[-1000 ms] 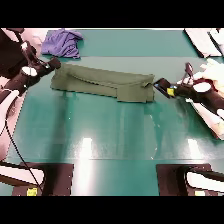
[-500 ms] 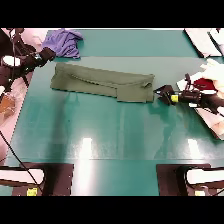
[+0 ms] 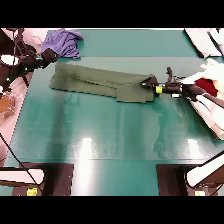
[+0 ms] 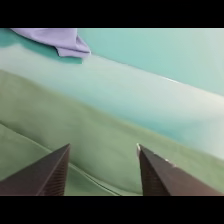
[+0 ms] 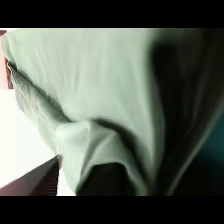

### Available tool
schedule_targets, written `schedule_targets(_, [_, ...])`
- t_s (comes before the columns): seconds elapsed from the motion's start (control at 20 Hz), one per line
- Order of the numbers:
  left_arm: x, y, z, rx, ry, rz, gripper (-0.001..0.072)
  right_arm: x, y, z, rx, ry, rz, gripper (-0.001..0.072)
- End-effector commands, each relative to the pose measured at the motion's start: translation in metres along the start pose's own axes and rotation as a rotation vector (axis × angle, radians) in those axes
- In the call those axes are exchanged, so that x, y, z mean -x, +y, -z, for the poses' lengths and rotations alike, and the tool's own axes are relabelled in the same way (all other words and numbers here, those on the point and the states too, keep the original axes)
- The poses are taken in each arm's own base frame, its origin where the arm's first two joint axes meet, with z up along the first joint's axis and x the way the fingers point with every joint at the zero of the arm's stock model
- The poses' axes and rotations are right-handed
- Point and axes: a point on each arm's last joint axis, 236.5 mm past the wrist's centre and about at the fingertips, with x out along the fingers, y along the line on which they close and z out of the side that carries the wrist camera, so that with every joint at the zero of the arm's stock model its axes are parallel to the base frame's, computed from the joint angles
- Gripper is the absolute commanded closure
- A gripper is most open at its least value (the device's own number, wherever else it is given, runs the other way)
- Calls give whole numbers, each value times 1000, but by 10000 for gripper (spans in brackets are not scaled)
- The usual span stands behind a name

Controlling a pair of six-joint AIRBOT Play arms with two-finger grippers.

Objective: Fold the shirts.

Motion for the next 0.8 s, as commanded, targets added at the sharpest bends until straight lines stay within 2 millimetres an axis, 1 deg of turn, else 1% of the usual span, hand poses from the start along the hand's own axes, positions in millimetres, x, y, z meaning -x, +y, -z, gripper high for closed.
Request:
schedule_targets(0.0, [0, -3, 6, -1, 27, 13, 196, -25, 33, -15, 44, -6, -19, 464])
schedule_targets(0.05, [0, -4, 9, -4, 40, 17, 198, -25, 47, -21, 89, -13, -28, 681])
schedule_targets(0.15, [-1, -7, 20, -44, 78, 32, 378, -18, 69, -26, 131, -5, -36, 682])
schedule_targets(0.2, [-3, -11, 25, -69, 96, 43, 479, -11, 75, -23, 151, 15, -12, 683])
schedule_targets(0.25, [-7, -16, 35, -101, 120, 57, 620, -3, 77, -15, 174, 48, 32, 683])
schedule_targets(0.3, [-14, -25, 47, -126, 147, 76, 685, 7, 75, -5, 201, 84, 80, 684])
schedule_targets(0.35, [-21, -36, 61, -135, 176, 95, 685, 21, 69, 6, 230, 125, 138, 684])
schedule_targets(0.4, [-30, -49, 79, -146, 214, 118, 685, 34, 67, 21, 256, 169, 177, 684])
schedule_targets(0.45, [-39, -65, 103, -160, 263, 146, 685, 50, 64, 35, 273, 206, 206, 684])
schedule_targets(0.55, [-53, -99, 149, -198, 344, 201, 686, 73, 62, 63, 288, 265, 235, 684])
schedule_targets(0.65, [-60, -131, 188, -245, 403, 250, 685, 97, 53, 86, 297, 299, 277, 684])
schedule_targets(0.75, [-57, -163, 222, -290, 459, 304, 686, 119, 39, 105, 296, 316, 329, 684])
